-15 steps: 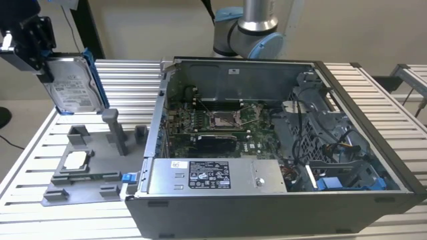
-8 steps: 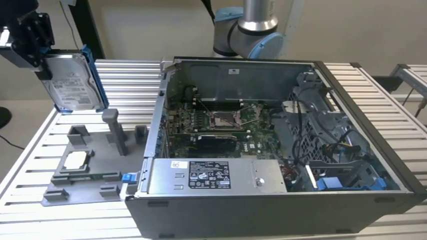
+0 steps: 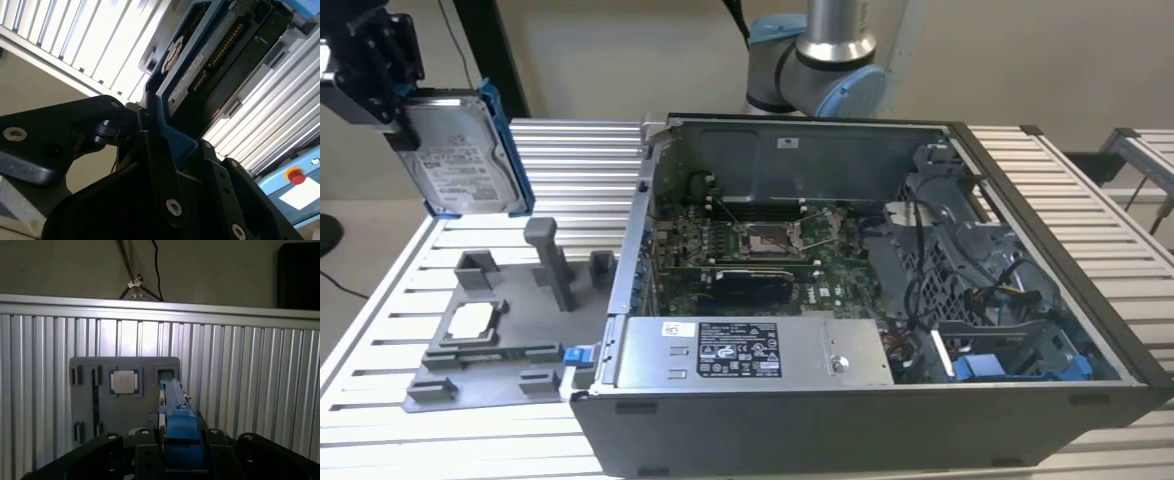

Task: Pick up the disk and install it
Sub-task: 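Pick up the disk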

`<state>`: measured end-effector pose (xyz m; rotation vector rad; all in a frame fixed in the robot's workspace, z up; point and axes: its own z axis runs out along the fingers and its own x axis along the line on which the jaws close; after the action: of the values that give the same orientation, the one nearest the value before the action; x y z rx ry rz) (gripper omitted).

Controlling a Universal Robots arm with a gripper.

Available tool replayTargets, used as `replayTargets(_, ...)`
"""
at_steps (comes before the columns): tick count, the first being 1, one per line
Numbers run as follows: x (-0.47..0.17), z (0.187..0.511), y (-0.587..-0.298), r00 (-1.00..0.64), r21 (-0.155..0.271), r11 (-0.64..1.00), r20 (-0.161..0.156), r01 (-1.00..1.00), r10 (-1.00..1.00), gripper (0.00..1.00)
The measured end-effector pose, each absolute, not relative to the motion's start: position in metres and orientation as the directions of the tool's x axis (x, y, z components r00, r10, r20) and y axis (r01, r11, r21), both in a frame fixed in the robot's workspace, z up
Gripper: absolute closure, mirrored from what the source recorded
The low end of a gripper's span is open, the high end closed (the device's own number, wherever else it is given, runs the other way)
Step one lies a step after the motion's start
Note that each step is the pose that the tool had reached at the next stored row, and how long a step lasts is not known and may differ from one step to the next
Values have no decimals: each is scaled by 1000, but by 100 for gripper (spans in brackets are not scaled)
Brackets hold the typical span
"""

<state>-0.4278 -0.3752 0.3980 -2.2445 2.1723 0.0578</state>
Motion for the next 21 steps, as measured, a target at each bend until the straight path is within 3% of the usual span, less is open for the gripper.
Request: replayTargets(21, -428, 417, -375, 32, 13, -33, -39, -999, -999, 100)
